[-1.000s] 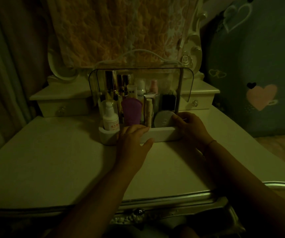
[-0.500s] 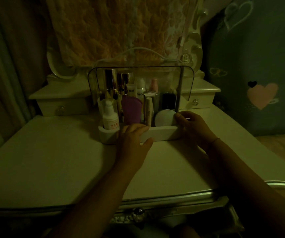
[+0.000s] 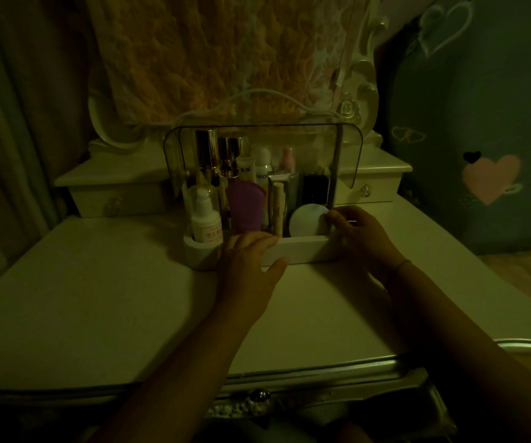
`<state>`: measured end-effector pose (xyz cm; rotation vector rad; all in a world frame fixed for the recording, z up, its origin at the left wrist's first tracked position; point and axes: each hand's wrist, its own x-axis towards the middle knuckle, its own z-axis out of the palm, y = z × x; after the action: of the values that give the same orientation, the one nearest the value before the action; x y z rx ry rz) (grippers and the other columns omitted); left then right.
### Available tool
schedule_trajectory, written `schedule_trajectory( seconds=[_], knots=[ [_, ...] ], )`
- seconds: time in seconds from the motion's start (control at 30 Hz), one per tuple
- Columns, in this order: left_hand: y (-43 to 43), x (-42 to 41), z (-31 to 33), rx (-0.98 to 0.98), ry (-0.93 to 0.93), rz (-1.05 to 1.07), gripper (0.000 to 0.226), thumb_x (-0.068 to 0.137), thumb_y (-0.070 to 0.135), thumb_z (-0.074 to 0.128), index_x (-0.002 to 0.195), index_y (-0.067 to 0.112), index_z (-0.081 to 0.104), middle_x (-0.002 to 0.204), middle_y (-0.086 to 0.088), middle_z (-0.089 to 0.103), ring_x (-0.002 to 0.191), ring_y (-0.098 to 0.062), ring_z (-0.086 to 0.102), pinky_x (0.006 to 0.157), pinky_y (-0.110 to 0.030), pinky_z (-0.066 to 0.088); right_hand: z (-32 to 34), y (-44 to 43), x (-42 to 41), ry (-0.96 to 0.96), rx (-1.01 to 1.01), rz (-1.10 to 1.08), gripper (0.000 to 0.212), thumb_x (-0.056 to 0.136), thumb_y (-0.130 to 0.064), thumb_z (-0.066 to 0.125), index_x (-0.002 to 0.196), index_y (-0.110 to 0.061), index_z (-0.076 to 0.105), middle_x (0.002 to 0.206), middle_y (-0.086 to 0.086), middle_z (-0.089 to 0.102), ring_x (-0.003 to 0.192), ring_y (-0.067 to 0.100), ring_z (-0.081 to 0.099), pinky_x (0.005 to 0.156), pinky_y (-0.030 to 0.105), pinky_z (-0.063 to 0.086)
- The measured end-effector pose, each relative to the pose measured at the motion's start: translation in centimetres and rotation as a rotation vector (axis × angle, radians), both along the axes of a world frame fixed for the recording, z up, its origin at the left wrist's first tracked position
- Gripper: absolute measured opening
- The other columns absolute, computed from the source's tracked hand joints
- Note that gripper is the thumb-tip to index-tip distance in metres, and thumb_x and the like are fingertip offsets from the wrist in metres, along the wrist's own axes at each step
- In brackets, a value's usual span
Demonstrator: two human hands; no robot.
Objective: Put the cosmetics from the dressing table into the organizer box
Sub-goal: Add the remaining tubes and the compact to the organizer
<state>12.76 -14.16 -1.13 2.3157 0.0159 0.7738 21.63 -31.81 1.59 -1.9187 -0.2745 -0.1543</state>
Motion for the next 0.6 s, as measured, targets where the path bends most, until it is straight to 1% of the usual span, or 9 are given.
schedule_trajectory(
  seconds=[0.1, 0.17, 0.2, 0.23, 0.27, 0.33, 0.43, 0.53, 0.6],
  knots=[
    [0.0, -0.1, 0.1, -0.005, -0.003, -0.007, 0.036, 0.08, 0.028, 0.067, 0.114, 0.018, 0.064, 0.118, 0.004, 0.059, 0.113, -0.019, 0.044, 0.098, -0.029, 0.031, 0.3, 0.1, 0.0, -0.012, 0.037, -0.023, 0.035, 0.093, -0.033, 0.047, 0.116, -0.009, 0.057, 0.107, 0.001, 0.055, 0.099, 0.016, 0.051, 0.074, 0.024, 0.044],
    [0.0, -0.4, 0.4, -0.018, -0.041, -0.002, 0.034, 0.08, 0.026, 0.068, 0.112, 0.017, 0.065, 0.115, 0.005, 0.06, 0.111, -0.018, 0.047, 0.095, -0.027, 0.032, 0.5, 0.1, -0.1, -0.031, 0.096, -0.032, 0.025, 0.093, -0.033, 0.046, 0.105, -0.017, 0.061, 0.098, -0.005, 0.057, 0.092, 0.011, 0.052, 0.073, 0.023, 0.042],
    [0.0, -0.6, 0.6, -0.041, -0.069, 0.004, 0.033, 0.079, 0.024, 0.068, 0.111, 0.017, 0.065, 0.112, 0.008, 0.058, 0.109, -0.017, 0.048, 0.093, -0.026, 0.032, 0.5, 0.1, -0.1, -0.038, 0.126, -0.034, 0.017, 0.094, -0.033, 0.045, 0.095, -0.025, 0.06, 0.092, -0.01, 0.057, 0.087, 0.007, 0.053, 0.071, 0.021, 0.041],
    [0.0, -0.9, 1.0, -0.071, -0.1, 0.012, 0.032, 0.079, 0.023, 0.068, 0.11, 0.017, 0.066, 0.109, 0.011, 0.055, 0.108, -0.014, 0.048, 0.092, -0.025, 0.032, 0.7, 0.2, -0.3, -0.049, 0.145, -0.036, 0.015, 0.095, -0.032, 0.044, 0.089, -0.03, 0.058, 0.088, -0.014, 0.055, 0.084, 0.003, 0.052, 0.069, 0.019, 0.04],
    [0.0, -1.2, 1.4, -0.099, -0.135, 0.02, 0.031, 0.079, 0.022, 0.069, 0.109, 0.017, 0.066, 0.108, 0.013, 0.052, 0.107, -0.011, 0.047, 0.091, -0.024, 0.033, 0.9, 0.2, -0.4, -0.062, 0.16, -0.036, 0.015, 0.095, -0.032, 0.043, 0.089, -0.03, 0.056, 0.087, -0.016, 0.054, 0.083, 0.0, 0.051, 0.069, 0.017, 0.039],
    [0.2, -1.7, 2.4, -0.132, -0.201, 0.038, 0.032, 0.079, 0.022, 0.069, 0.11, 0.017, 0.065, 0.11, 0.011, 0.053, 0.107, -0.006, 0.045, 0.09, -0.022, 0.035, 1.6, 0.2, -0.6, -0.09, 0.183, -0.034, 0.014, 0.095, -0.033, 0.042, 0.099, -0.026, 0.054, 0.09, -0.017, 0.054, 0.088, 0.001, 0.051, 0.071, 0.016, 0.038],
    [1.6, -2.6, 4.1, -0.179, -0.343, 0.03, 0.034, 0.08, 0.024, 0.069, 0.112, 0.022, 0.062, 0.114, 0.006, 0.055, 0.109, -0.008, 0.05, 0.09, -0.024, 0.043, 2.8, 0.0, -0.8, -0.116, 0.232, 0.027, 0.02, 0.094, -0.034, 0.044, 0.112, -0.028, 0.051, 0.103, -0.017, 0.054, 0.099, 0.0, 0.051, 0.077, 0.014, 0.038],
    [4.3, -3.4, 6.1, -0.303, -0.477, 0.101, 0.035, 0.081, 0.039, 0.061, 0.115, 0.037, 0.054, 0.121, 0.003, 0.056, 0.109, -0.007, 0.054, 0.086, -0.02, 0.047, 3.5, -0.3, -1.3, -0.073, 0.29, 0.113, 0.041, 0.09, -0.039, 0.049, 0.13, -0.03, 0.042, 0.124, -0.014, 0.049, 0.115, 0.005, 0.045, 0.083, 0.017, 0.036],
    [6.4, -3.1, 7.4, -0.407, -0.545, 0.184, 0.037, 0.083, 0.041, 0.056, 0.12, 0.038, 0.049, 0.128, -0.002, 0.053, 0.111, -0.004, 0.052, 0.087, -0.011, 0.044, 4.1, -0.5, -1.6, -0.053, 0.304, 0.125, 0.058, 0.086, -0.045, 0.052, 0.139, -0.033, 0.032, 0.138, -0.009, 0.042, 0.123, 0.008, 0.039, 0.085, 0.022, 0.034]
  ],
)
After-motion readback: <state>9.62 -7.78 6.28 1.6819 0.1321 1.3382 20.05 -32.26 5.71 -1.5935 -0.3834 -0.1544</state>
